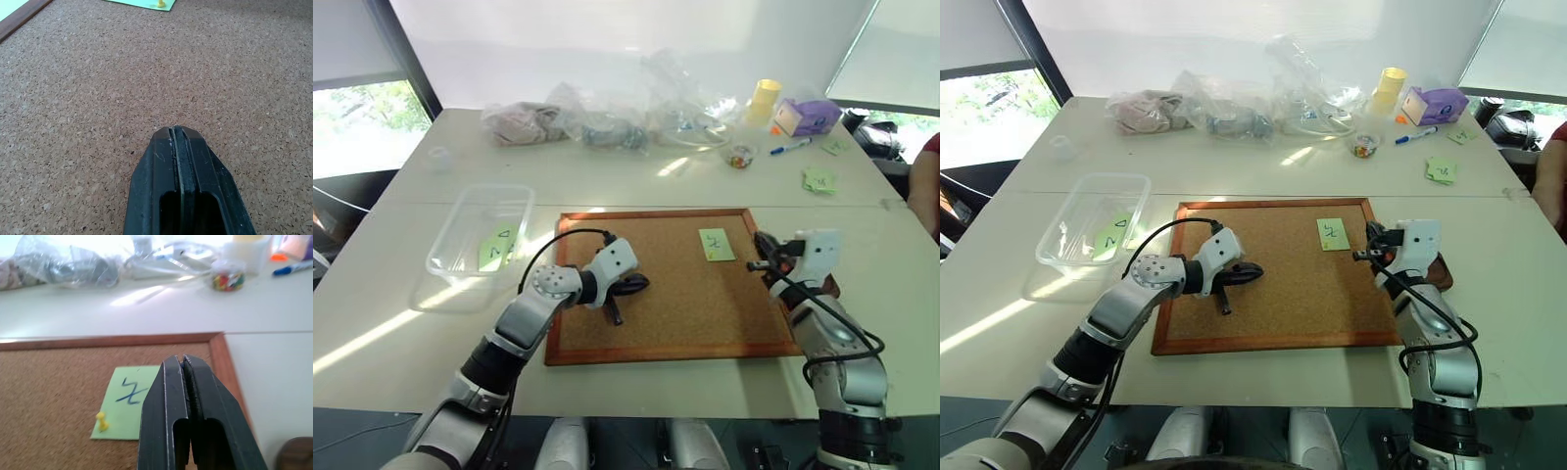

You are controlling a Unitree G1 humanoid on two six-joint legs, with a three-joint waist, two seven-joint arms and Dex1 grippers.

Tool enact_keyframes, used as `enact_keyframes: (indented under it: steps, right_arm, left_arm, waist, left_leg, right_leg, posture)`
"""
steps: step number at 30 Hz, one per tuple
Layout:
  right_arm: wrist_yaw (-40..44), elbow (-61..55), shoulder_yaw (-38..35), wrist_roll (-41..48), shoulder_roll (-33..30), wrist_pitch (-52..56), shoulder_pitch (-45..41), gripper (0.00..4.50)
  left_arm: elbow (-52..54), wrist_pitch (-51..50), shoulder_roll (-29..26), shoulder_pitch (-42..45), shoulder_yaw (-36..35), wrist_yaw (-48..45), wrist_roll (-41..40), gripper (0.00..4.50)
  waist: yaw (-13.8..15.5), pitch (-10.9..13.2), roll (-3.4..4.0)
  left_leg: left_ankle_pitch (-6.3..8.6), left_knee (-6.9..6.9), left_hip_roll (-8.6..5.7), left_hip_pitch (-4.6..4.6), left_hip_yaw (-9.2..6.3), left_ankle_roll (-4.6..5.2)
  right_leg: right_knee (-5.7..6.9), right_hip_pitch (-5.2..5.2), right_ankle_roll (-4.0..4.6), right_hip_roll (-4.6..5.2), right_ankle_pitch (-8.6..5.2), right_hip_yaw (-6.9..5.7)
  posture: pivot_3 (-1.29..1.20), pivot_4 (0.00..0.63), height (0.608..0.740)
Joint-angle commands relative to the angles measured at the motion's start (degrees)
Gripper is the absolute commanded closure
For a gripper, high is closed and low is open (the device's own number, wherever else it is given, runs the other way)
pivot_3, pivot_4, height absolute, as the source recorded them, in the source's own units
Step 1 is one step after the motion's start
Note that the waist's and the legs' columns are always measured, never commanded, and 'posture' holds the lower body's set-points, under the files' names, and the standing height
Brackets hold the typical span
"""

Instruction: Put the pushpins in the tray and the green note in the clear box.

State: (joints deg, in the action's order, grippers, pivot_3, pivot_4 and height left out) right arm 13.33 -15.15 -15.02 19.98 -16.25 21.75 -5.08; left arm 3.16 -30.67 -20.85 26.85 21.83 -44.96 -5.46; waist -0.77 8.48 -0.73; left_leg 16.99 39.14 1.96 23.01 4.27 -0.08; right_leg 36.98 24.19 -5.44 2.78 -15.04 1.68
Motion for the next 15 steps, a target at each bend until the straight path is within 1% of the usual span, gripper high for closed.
enact_keyframes:
  steps: [1,4,8,15]
  right_arm:
    - [-1.1,-3.6,-1.9,1.1,0.4,-1.1,0.2,4.48]
    - [-4.5,-5.2,-4.9,1.0,0.4,-0.5,0.7,4.48]
    - [-10.1,-5.2,-7.9,-3.2,-1.5,2.6,2.2,4.48]
    - [-11.3,-1.4,-8.0,-5.7,-3.6,6.4,3.4,4.48]
  left_arm:
    - [-1.9,-1.8,-0.9,-0.9,1.7,0.5,2.2,4.50]
    - [-1.9,-1.6,-0.9,-0.8,1.7,0.5,2.2,4.50]
    - [-1.9,-1.4,-1.0,-0.9,1.8,0.6,2.1,4.50]
    - [-2.4,-0.9,-0.7,-0.6,2.1,0.5,2.0,4.50]
  waist:
    - [0.0,0.0,0.00]
    - [0.0,0.0,0.00]
    - [0.0,0.0,0.00]
    - [0.0,0.0,0.08]
  left_leg:
    - [0.00,0.00,0.00,0.00,0.00,0.00]
    - [0.00,0.00,0.01,0.00,0.01,0.00]
    - [0.00,0.00,0.04,0.02,0.01,0.00]
    - [0.00,0.00,0.00,-0.02,0.03,0.00]
  right_leg:
    - [0.00,0.00,0.02,0.00,-0.01,0.00]
    - [0.00,0.00,0.04,0.01,-0.02,0.01]
    - [-0.01,0.00,0.07,0.02,-0.04,0.01]
    - [0.01,-0.01,0.13,0.01,-0.07,0.02]
  posture:
    - [0.00,0.150,0.737]
    - [0.00,0.150,0.737]
    - [0.00,0.150,0.737]
    - [0.00,0.150,0.737]
